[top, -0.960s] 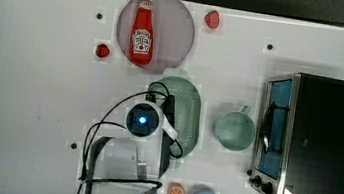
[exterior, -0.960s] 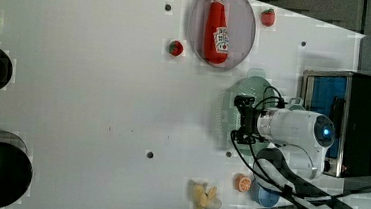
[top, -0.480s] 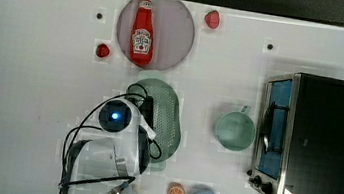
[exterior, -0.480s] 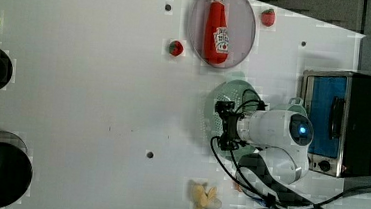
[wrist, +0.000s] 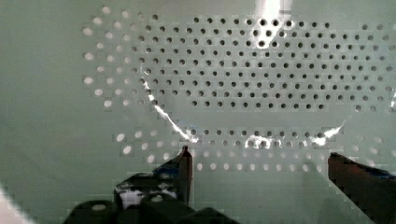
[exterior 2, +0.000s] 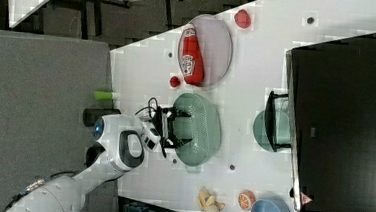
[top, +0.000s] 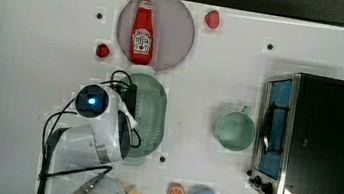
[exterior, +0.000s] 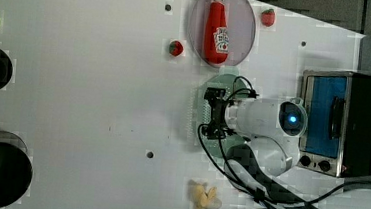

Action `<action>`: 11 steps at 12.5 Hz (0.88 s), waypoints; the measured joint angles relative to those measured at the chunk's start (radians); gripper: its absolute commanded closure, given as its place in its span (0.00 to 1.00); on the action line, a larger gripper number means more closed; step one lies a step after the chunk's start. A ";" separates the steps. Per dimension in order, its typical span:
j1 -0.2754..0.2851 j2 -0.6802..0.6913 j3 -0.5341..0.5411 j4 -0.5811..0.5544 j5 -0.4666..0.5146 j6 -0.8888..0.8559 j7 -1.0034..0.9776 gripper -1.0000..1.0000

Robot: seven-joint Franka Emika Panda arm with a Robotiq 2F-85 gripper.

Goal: Drag strainer right to left.

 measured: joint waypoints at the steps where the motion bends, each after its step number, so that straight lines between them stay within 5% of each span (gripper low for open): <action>1: 0.016 0.010 0.002 0.008 -0.001 -0.007 0.036 0.00; 7: 0.109 0.089 0.053 0.107 -0.028 -0.052 0.131 0.00; 11: 0.180 0.117 0.050 0.197 0.079 -0.102 0.149 0.00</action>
